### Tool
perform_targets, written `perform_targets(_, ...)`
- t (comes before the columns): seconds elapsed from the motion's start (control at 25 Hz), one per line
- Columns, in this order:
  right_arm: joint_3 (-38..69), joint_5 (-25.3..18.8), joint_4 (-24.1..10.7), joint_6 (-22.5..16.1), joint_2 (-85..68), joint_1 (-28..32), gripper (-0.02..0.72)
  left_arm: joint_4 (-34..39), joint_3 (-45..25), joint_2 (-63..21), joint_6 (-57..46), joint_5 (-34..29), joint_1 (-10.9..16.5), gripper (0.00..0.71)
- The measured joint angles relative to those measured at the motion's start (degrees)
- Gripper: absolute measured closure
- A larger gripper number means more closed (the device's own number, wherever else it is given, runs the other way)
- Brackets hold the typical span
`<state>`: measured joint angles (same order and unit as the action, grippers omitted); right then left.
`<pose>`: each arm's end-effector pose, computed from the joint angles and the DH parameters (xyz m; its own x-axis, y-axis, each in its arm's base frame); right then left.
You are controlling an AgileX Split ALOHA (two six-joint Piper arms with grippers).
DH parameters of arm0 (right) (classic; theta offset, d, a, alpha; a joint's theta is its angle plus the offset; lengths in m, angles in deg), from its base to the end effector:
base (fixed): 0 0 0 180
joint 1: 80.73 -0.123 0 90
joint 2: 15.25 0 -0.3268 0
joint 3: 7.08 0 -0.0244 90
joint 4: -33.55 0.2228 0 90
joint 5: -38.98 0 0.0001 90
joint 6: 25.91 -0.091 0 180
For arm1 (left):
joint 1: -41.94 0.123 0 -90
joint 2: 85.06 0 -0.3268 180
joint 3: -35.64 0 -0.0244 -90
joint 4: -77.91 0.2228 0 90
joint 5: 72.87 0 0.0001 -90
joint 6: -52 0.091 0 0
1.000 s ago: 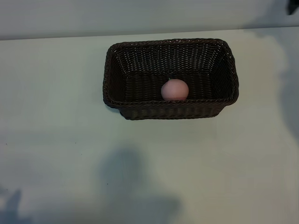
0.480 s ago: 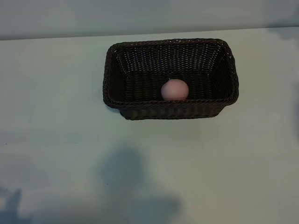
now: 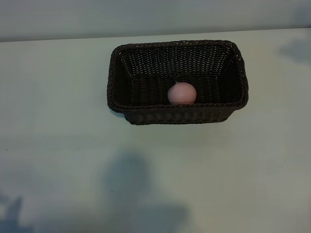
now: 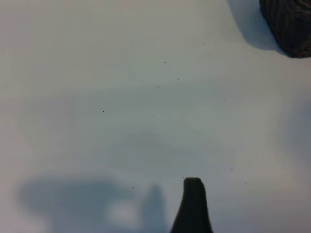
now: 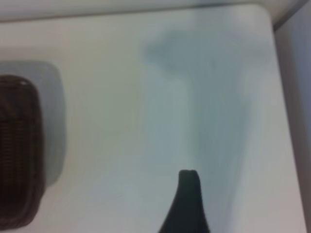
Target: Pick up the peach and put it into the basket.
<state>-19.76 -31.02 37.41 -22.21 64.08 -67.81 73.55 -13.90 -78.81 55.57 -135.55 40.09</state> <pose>0.1930 -0.0384 0.4888 -0.7152 0.1216 -0.6883 0.1512 0.9883 0.0174 -0.0747 -0.0037 0.2607 -0.4727 0.0425 -0.8802 0.1045 0.9945 -0.0081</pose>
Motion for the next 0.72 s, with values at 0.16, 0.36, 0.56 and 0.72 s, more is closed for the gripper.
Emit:
perform_targets(0.16, 5.75, 0.01, 0.71, 0.00, -14.21, 0.00, 0.108, 0.00, 0.00, 0.00, 0.12, 0.00, 0.00, 0.120)
perform_targets(0.36, 15.07, -0.08, 0.78, 0.00, -34.47, 0.00, 0.108, 0.00, 0.00, 0.00, 0.12, 0.00, 0.00, 0.120)
perform_targets(0.56, 26.56, 2.12, 0.73, 0.00, -50.12, -2.21, 0.108, 0.00, 0.00, 0.00, 0.12, 0.00, 0.00, 0.121)
perform_targets(0.72, 35.10, 4.59, 0.77, -0.06, -60.24, -4.87, 0.108, 0.00, 0.00, 0.00, 0.12, 0.00, 0.00, 0.121)
